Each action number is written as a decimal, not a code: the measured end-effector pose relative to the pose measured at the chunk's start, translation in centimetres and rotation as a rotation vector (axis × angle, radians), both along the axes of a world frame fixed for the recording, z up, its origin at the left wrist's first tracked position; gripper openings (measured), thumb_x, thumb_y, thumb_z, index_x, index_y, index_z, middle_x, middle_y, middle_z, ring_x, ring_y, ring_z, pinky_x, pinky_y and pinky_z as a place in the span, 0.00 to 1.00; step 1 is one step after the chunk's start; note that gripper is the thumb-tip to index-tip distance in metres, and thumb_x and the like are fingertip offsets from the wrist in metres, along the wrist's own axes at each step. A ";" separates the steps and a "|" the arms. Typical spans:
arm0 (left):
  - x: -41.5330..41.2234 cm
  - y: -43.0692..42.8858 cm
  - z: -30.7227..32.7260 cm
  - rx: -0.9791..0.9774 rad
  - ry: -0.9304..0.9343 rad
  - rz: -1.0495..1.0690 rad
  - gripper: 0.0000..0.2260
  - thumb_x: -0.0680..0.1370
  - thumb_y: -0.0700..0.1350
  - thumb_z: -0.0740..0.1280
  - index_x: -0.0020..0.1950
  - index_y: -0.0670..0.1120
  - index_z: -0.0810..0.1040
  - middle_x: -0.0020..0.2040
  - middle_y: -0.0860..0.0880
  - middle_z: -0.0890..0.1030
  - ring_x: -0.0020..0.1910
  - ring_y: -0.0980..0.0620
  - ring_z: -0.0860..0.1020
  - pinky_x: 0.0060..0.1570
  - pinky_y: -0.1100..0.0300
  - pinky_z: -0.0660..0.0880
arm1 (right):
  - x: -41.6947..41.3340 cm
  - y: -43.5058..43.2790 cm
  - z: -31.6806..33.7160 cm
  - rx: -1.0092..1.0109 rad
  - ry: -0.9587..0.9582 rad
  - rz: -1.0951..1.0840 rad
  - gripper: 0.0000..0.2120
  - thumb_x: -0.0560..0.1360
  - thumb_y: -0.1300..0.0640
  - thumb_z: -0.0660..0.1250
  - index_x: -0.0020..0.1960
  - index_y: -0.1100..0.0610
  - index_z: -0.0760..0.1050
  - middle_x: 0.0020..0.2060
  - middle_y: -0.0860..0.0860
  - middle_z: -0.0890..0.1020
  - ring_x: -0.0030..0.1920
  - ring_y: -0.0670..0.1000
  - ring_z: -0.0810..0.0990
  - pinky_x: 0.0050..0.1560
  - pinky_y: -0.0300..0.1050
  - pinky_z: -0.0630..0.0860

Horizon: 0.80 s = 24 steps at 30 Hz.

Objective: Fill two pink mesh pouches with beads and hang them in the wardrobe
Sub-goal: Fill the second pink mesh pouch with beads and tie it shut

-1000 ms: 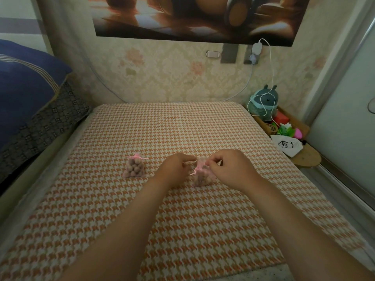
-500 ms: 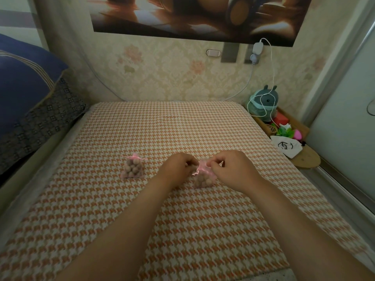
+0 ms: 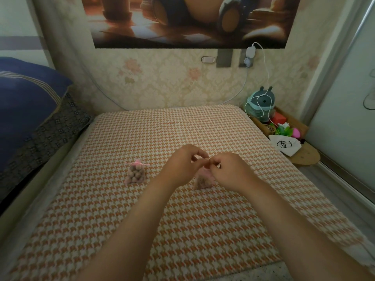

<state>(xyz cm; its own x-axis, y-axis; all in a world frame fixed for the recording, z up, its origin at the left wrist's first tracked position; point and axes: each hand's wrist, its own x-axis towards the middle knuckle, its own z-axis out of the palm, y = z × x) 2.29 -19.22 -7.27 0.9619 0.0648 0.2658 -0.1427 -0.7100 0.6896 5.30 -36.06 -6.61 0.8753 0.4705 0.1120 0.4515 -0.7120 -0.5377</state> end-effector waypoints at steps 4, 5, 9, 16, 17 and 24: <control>-0.2 -0.4 -0.2 0.034 0.070 0.039 0.07 0.78 0.51 0.70 0.52 0.52 0.84 0.49 0.58 0.82 0.46 0.62 0.78 0.43 0.63 0.75 | -0.2 -0.5 0.2 -0.007 0.007 -0.015 0.12 0.81 0.54 0.62 0.51 0.47 0.85 0.39 0.48 0.86 0.31 0.50 0.80 0.33 0.47 0.76; -0.2 -0.4 -0.3 0.045 0.089 0.038 0.08 0.78 0.51 0.69 0.53 0.52 0.84 0.49 0.58 0.82 0.46 0.63 0.79 0.44 0.63 0.75 | -0.3 -0.5 0.2 -0.008 0.006 -0.020 0.12 0.81 0.54 0.62 0.52 0.47 0.85 0.40 0.48 0.86 0.32 0.50 0.81 0.35 0.48 0.78; -0.5 -0.6 0.3 0.090 0.110 0.039 0.08 0.77 0.50 0.69 0.54 0.55 0.83 0.48 0.59 0.84 0.48 0.62 0.80 0.49 0.60 0.78 | 0.0 -0.5 0.2 -0.016 -0.006 -0.021 0.11 0.80 0.53 0.63 0.52 0.46 0.85 0.42 0.47 0.87 0.35 0.49 0.82 0.38 0.49 0.81; -0.8 -0.4 0.8 0.171 0.169 0.062 0.08 0.76 0.45 0.67 0.51 0.56 0.84 0.47 0.57 0.84 0.43 0.59 0.80 0.44 0.60 0.80 | 1.0 -0.5 -0.5 0.078 0.012 0.002 0.11 0.81 0.54 0.64 0.57 0.47 0.84 0.51 0.43 0.86 0.47 0.44 0.83 0.50 0.47 0.82; -0.8 -0.4 0.8 0.177 0.169 0.072 0.09 0.77 0.44 0.66 0.51 0.54 0.85 0.47 0.56 0.84 0.42 0.60 0.80 0.42 0.63 0.79 | 1.2 -0.6 -0.6 0.117 0.013 -0.008 0.11 0.81 0.54 0.64 0.57 0.47 0.84 0.52 0.42 0.85 0.49 0.42 0.82 0.52 0.45 0.81; -1.0 0.4 1.8 0.189 0.182 0.097 0.11 0.77 0.40 0.66 0.48 0.52 0.85 0.44 0.56 0.84 0.40 0.56 0.82 0.42 0.58 0.82 | 3.0 -2.2 -1.7 0.172 -0.020 -0.165 0.10 0.82 0.57 0.64 0.56 0.46 0.82 0.52 0.43 0.85 0.47 0.41 0.81 0.49 0.44 0.80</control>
